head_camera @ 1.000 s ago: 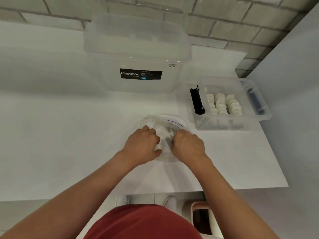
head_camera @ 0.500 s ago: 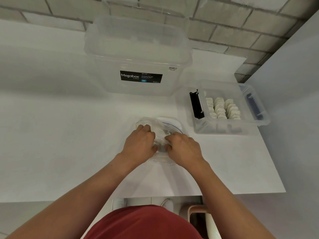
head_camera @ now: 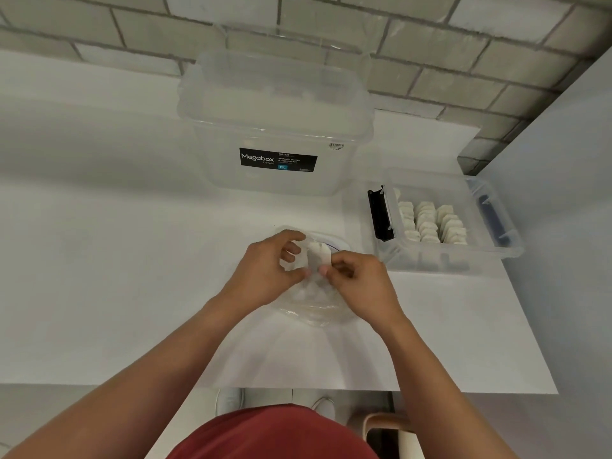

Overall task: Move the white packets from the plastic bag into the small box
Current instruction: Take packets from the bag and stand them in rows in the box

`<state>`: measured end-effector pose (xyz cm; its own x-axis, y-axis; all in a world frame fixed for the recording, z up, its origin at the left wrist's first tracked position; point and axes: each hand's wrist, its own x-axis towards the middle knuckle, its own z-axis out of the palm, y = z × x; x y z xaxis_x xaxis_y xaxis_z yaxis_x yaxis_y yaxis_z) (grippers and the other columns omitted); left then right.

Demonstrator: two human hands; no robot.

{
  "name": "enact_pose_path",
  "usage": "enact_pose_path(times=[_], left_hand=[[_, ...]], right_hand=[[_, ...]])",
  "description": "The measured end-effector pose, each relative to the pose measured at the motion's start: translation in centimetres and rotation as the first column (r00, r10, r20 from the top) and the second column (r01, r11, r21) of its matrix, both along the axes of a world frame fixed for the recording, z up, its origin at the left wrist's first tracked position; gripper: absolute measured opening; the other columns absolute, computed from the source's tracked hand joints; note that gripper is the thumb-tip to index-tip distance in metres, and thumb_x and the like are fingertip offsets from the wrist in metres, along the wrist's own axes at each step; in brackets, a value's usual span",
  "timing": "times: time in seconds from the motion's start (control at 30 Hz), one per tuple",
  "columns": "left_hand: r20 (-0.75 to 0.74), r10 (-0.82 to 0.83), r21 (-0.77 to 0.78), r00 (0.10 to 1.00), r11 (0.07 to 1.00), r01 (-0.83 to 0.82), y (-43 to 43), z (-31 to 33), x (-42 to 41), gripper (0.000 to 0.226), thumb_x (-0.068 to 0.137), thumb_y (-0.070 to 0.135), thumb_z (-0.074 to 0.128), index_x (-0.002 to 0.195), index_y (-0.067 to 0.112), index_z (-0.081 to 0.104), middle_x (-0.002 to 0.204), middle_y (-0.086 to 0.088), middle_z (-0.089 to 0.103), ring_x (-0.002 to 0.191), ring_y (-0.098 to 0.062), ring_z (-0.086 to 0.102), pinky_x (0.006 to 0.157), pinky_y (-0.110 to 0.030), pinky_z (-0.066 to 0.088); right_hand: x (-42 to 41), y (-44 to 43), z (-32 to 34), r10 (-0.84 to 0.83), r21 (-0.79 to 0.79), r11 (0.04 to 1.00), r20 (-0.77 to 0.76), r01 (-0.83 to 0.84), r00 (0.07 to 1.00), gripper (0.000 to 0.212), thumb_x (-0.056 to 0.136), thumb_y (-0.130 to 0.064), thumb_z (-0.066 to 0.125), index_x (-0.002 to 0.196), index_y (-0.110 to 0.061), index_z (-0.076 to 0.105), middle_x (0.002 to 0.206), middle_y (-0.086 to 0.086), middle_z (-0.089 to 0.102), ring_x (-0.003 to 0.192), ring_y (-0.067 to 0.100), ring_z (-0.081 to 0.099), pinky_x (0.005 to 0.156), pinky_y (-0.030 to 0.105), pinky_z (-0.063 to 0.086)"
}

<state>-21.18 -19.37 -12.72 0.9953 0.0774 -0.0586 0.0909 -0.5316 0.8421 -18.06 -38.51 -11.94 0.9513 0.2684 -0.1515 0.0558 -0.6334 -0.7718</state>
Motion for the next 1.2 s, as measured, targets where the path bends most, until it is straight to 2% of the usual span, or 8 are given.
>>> enact_pose_path(times=[0.13, 0.27, 0.37, 0.5, 0.67, 0.77, 0.9, 1.2], left_hand=[[-0.144, 0.009, -0.358, 0.99, 0.932, -0.061, 0.0, 1.3, -0.2, 0.033, 0.08, 0.028, 0.083, 0.111, 0.029, 0.071, 0.101, 0.006, 0.072, 0.088, -0.01, 0.072, 0.077, -0.028, 0.057], [-0.129, -0.002, -0.465, 0.992, 0.883, -0.059, -0.5, 2.4, -0.2, 0.014, 0.084, 0.015, 0.079, 0.097, 0.019, 0.076, 0.091, -0.006, 0.074, 0.087, -0.023, 0.073, 0.071, -0.031, 0.06], [-0.078, -0.011, -0.333, 0.997, 0.943, -0.015, -0.3, 2.3, 0.0, 0.013, 0.084, 0.018, 0.08, 0.095, 0.023, 0.077, 0.087, 0.001, 0.075, 0.081, -0.019, 0.073, 0.078, -0.039, 0.062], [-0.031, -0.045, -0.169, 0.999, 0.985, 0.039, -0.2, 2.5, 0.1, 0.015, 0.084, 0.022, 0.079, 0.094, 0.032, 0.078, 0.087, 0.013, 0.074, 0.082, -0.006, 0.071, 0.083, -0.032, 0.059], [-0.017, -0.042, -0.183, 0.999, 0.982, 0.038, -0.6, 2.8, 0.3, 0.039, 0.081, 0.021, 0.082, 0.114, 0.036, 0.069, 0.089, 0.014, 0.071, 0.083, -0.006, 0.071, 0.084, -0.032, 0.058], [0.008, -0.035, -0.164, 0.999, 0.986, 0.036, -1.0, 2.8, 0.7, 0.038, 0.082, 0.018, 0.08, 0.114, 0.035, 0.068, 0.087, 0.013, 0.072, 0.081, -0.007, 0.071, 0.084, -0.037, 0.059], [0.035, -0.055, -0.138, 0.998, 0.989, 0.059, -2.2, 3.6, 1.1, 0.038, 0.082, 0.018, 0.08, 0.115, 0.033, 0.067, 0.09, 0.012, 0.073, 0.083, -0.004, 0.07, 0.084, -0.03, 0.058], [0.18, -0.094, -0.012, 0.979, 0.995, 0.097, -8.3, 4.3, 3.8, 0.028, 0.082, 0.038, 0.078, 0.109, 0.035, 0.069, 0.11, 0.02, 0.063, 0.1, 0.0, 0.06, 0.083, -0.026, 0.055]], right_hand=[[-0.3, 0.0, 1.8, -0.004, 0.254, 0.967, -0.092, 0.027, 0.996, 0.006, 0.092, -0.021, 0.073, 0.091, -0.024, 0.078, 0.081, 0.0, 0.076, 0.08, 0.017, 0.073, 0.086, 0.043, 0.059], [-0.4, 0.0, 2.4, -0.015, 0.275, 0.961, -0.076, 0.035, 0.997, 0.006, 0.091, -0.024, 0.075, 0.096, -0.025, 0.078, 0.085, -0.002, 0.076, 0.082, 0.016, 0.071, 0.085, 0.041, 0.059], [-0.1, -0.1, 2.7, -0.061, 0.209, 0.976, 0.02, 0.055, 0.998, 0.027, 0.086, -0.033, 0.079, 0.113, -0.035, 0.073, 0.102, -0.015, 0.072, 0.084, 0.005, 0.069, 0.079, 0.025, 0.058], [0.5, -0.7, 4.0, -0.015, 0.198, 0.98, 0.129, -0.011, 0.992, 0.008, 0.092, -0.025, 0.074, 0.098, -0.025, 0.078, 0.092, -0.016, 0.075, 0.079, 0.007, 0.07, 0.073, 0.021, 0.055], [0.8, -1.3, 4.9, 0.041, 0.183, 0.981, 0.128, -0.064, 0.991, 0.008, 0.092, -0.022, 0.074, 0.097, -0.024, 0.079, 0.09, -0.015, 0.075, 0.075, 0.007, 0.07, 0.072, 0.021, 0.055], [0.9, -2.1, 5.2, 0.065, 0.092, 0.993, 0.162, -0.08, 0.985, 0.01, 0.091, -0.025, 0.074, 0.1, -0.028, 0.079, 0.089, -0.018, 0.074, 0.075, 0.003, 0.068, 0.07, 0.015, 0.052], [1.1, -3.9, 6.5, 0.11, -0.043, 0.994, 0.235, -0.103, 0.966, 0.009, 0.091, -0.027, 0.074, 0.099, -0.03, 0.079, 0.085, -0.021, 0.074, 0.08, 0.0, 0.067, 0.072, 0.011, 0.048], [5.5, -11.4, 9.8, -0.197, -0.004, 0.971, 0.549, 0.238, 0.812, 0.007, 0.093, -0.027, 0.072, 0.095, -0.026, 0.078, 0.081, -0.02, 0.072, 0.07, 0.002, 0.066, 0.071, 0.018, 0.053]])
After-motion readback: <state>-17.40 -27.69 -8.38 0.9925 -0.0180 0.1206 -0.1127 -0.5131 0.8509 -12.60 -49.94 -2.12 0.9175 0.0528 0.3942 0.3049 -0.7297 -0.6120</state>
